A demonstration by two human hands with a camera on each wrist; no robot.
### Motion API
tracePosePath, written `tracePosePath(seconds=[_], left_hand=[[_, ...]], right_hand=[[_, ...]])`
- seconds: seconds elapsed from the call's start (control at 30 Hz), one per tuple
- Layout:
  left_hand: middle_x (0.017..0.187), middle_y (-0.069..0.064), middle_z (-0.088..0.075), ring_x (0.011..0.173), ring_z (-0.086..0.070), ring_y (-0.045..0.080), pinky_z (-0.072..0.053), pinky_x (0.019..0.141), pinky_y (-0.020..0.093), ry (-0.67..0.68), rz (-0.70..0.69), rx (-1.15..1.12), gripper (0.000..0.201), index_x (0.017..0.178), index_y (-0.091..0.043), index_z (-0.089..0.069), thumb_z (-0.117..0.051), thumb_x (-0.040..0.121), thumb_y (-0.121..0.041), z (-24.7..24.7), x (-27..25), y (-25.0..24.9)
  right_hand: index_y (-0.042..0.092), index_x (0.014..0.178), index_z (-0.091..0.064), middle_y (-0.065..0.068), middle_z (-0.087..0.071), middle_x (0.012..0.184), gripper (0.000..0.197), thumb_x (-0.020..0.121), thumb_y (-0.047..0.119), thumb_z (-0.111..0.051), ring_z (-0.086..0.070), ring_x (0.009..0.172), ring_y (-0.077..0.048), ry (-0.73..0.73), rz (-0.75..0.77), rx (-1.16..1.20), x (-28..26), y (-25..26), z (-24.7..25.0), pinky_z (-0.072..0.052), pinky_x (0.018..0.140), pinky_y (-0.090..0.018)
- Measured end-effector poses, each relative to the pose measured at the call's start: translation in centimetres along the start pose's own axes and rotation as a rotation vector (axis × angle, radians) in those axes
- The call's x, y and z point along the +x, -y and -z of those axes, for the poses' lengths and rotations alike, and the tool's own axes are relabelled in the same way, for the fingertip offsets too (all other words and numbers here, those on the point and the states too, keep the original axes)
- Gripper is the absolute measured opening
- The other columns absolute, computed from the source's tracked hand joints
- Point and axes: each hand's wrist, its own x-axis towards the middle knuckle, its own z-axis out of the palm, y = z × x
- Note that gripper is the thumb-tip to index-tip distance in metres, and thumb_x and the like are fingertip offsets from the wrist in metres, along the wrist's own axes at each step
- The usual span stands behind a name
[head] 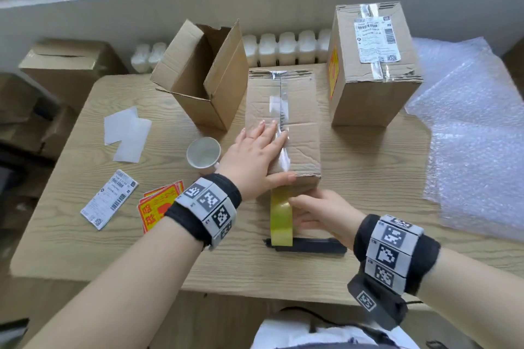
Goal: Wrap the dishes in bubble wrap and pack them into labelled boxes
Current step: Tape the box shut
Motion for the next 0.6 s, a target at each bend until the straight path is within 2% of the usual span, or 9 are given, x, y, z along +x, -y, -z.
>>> tracePosePath(seconds=[0.1, 0.17, 0.23, 0.3, 0.33, 0.4, 0.43, 0.5, 0.6], left_hand=[[0.16, 0.001, 0.011, 0.146, 0.012, 0.017, 0.006, 0.119, 0.04, 0.003, 0.024, 0.065, 0.083, 0.152, -0.024, 0.003, -0.019, 0.087, -0.072, -0.6, -0.1, -0.2], [0.159, 0.0, 0.012, 0.146, 0.014, 0.016, 0.008, 0.118, 0.04, 0.012, 0.046, 0.067, 0.086, 0.152, -0.024, 0.004, -0.013, 0.086, -0.075, -0.8, -0.1, -0.5], [0.159, -0.001, 0.012, 0.146, 0.014, 0.015, 0.009, 0.118, 0.04, 0.019, 0.069, 0.018, 0.084, 0.152, -0.023, 0.001, -0.016, 0.087, -0.073, -0.7, -0.2, -1.0], [0.16, -0.001, 0.01, 0.146, 0.01, 0.014, 0.007, 0.118, 0.04, -0.04, 0.101, -0.056, 0.074, 0.152, -0.023, -0.006, -0.019, 0.092, -0.064, -0.5, 0.0, -1.4], [0.16, -0.001, 0.008, 0.147, 0.007, 0.013, 0.006, 0.119, 0.039, -0.088, 0.122, -0.093, 0.068, 0.152, -0.023, -0.009, -0.02, 0.095, -0.059, -0.4, 0.2, -1.6], [0.16, -0.002, 0.004, 0.147, 0.004, 0.012, 0.004, 0.118, 0.038, -0.143, 0.167, -0.128, 0.061, 0.152, -0.023, -0.01, -0.02, 0.099, -0.051, -0.4, 0.9, -1.7], [0.16, -0.003, 0.003, 0.147, 0.004, 0.012, 0.003, 0.118, 0.039, -0.14, 0.179, -0.108, 0.06, 0.152, -0.023, -0.008, -0.018, 0.099, -0.05, -0.3, 1.4, -1.8], [0.16, -0.006, 0.002, 0.147, 0.005, 0.012, 0.004, 0.117, 0.043, -0.102, 0.181, -0.036, 0.06, 0.152, -0.025, -0.005, -0.014, 0.099, -0.051, -0.5, 2.0, -1.9], [0.16, -0.007, 0.003, 0.147, 0.006, 0.012, 0.006, 0.117, 0.045, -0.053, 0.173, -0.004, 0.06, 0.152, -0.025, -0.002, -0.012, 0.099, -0.052, -0.7, 2.5, -1.9]], right_hand=[[0.007, 0.09, -0.063, -0.011, -0.067, 0.076, 0.01, 0.089, 0.015, -0.059, -0.062, 0.063, -0.016, -0.173, 0.152, -0.082, -0.8, 0.6, 1.2, -0.05, 0.056, -0.018], [0.007, 0.073, -0.059, -0.005, -0.06, 0.064, 0.017, 0.086, 0.017, -0.061, -0.055, 0.058, -0.016, -0.314, 0.322, -0.182, -1.1, 1.1, 2.0, -0.047, 0.055, -0.025], [0.011, 0.07, -0.057, 0.0, -0.057, 0.067, 0.019, 0.084, 0.023, -0.062, -0.051, 0.065, -0.015, -0.465, 0.505, -0.384, -1.1, 2.0, 2.4, -0.044, 0.064, -0.031], [0.016, 0.085, -0.061, 0.002, -0.059, 0.088, 0.011, 0.084, 0.027, -0.061, -0.053, 0.088, -0.014, -0.529, 0.653, -0.616, -0.8, 2.9, 2.4, -0.042, 0.081, -0.029], [0.016, 0.101, -0.063, 0.0, -0.058, 0.106, 0.021, 0.085, 0.029, -0.061, -0.049, 0.105, -0.015, -0.502, 0.673, -0.73, -0.4, 3.2, 2.5, -0.037, 0.093, -0.028], [0.015, 0.131, -0.051, -0.002, -0.043, 0.141, 0.048, 0.088, 0.034, -0.058, -0.03, 0.134, -0.017, -0.396, 0.637, -0.896, 0.4, 3.2, 2.7, -0.021, 0.112, -0.03], [0.017, 0.139, -0.043, 0.0, -0.03, 0.151, 0.055, 0.089, 0.037, -0.056, -0.019, 0.141, -0.017, -0.35, 0.618, -0.948, 0.7, 3.1, 2.7, -0.016, 0.116, -0.032], [0.023, 0.147, -0.029, 0.005, -0.012, 0.158, 0.063, 0.091, 0.04, -0.053, -0.006, 0.145, -0.014, -0.293, 0.593, -1.006, 0.9, 2.4, 2.8, -0.01, 0.119, -0.033], [0.025, 0.149, -0.02, 0.007, -0.002, 0.159, 0.068, 0.091, 0.036, -0.053, -0.003, 0.146, -0.014, -0.258, 0.592, -1.055, 1.2, 1.9, 3.1, -0.009, 0.119, -0.031]])
